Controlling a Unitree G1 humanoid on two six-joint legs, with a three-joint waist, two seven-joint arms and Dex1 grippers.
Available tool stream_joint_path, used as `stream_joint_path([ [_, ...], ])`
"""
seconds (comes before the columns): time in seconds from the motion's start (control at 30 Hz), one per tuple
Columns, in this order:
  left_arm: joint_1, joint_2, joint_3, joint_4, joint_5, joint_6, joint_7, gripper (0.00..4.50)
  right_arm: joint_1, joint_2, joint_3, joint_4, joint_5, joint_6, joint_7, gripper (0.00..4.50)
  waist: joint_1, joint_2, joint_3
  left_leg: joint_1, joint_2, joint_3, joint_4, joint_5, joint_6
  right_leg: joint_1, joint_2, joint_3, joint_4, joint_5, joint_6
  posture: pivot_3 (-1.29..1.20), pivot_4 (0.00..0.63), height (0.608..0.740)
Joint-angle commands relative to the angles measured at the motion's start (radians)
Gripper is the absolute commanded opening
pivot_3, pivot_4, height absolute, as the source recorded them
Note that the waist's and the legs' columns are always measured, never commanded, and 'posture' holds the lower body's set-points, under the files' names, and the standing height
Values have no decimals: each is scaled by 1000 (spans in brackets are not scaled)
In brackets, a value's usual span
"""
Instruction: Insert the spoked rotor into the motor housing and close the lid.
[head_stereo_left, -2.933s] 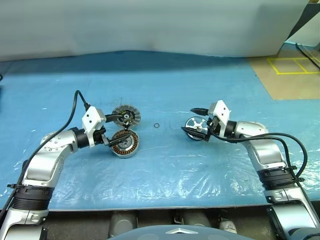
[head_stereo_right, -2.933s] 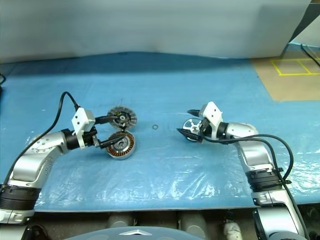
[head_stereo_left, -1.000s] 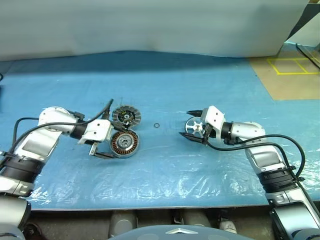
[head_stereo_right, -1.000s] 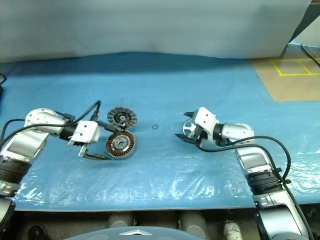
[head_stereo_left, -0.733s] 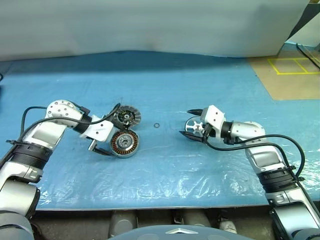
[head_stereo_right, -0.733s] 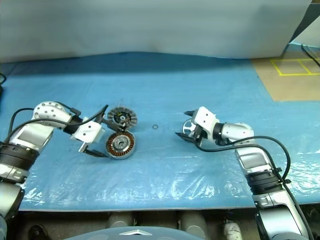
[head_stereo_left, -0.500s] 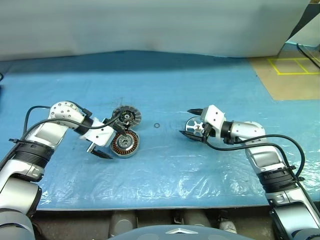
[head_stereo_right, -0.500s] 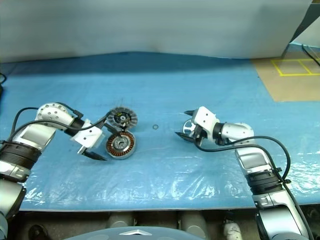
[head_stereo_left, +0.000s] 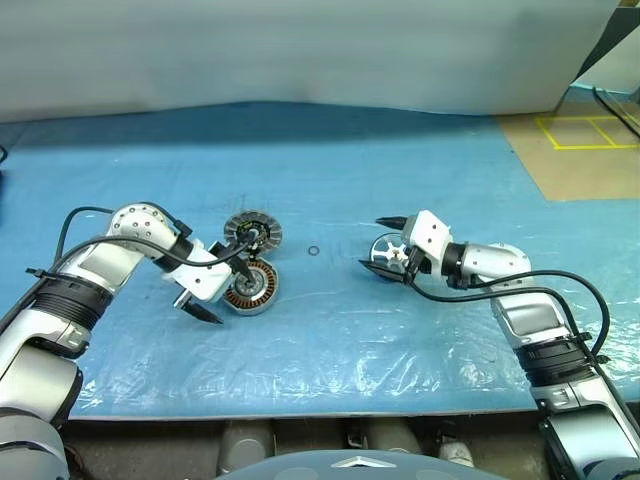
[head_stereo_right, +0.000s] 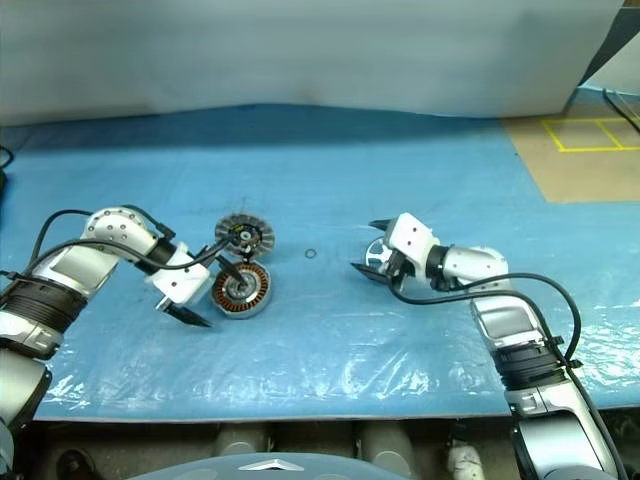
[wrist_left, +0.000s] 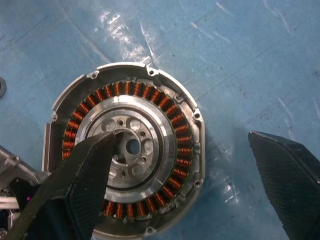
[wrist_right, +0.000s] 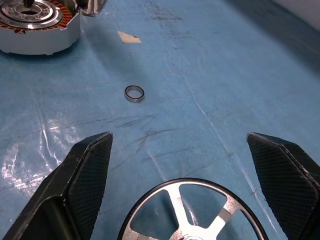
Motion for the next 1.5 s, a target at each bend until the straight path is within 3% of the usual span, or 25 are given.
stream_joint_path([
  [0.03,-26,12,-8,34,10,-36,-4,4471,1,-2,-22,-15,6,-20,-11,4500,0,0,0,0,0,0,0,0,0,0,0,0,0,0,0,0,150,740],
  [0.5,-80,-34,-77,169,80,-156,-4,4471,4,-3,-25,-5,9,-35,-21,4500,1,0,0,2,0,-1,0,1,-4,0,0,0,4,0,0,0,150,740],
  [0.6,-91,-40,-94,178,79,-165,-4,3969,5,-2,-26,-2,7,-38,-25,4500,1,0,0,2,0,-1,0,1,-6,0,0,1,5,0,0,0,150,740],
  [0.7,-94,-41,-102,181,84,-190,-4,3049,4,-1,-27,1,7,-40,-29,4500,0,0,0,2,0,-1,0,1,-7,0,0,1,5,0,0,0,150,740],
  [0.97,-60,-13,-140,132,73,-195,-4,3049,4,1,-29,-5,12,-37,-34,4500,-3,0,0,2,0,-1,0,1,-7,0,0,1,5,0,0,0,150,740],
  [1.13,-68,4,-152,99,60,-152,-4,1925,4,-2,-31,-31,20,-16,-36,4500,-3,0,0,3,0,-1,-1,1,-7,0,1,1,5,0,0,0,150,740],
  [1.5,-108,-51,-107,16,41,-44,-4,1897,22,-23,-49,-80,38,27,-30,4500,7,1,0,3,0,-1,-1,1,-9,0,1,1,5,0,0,0,150,740],
])
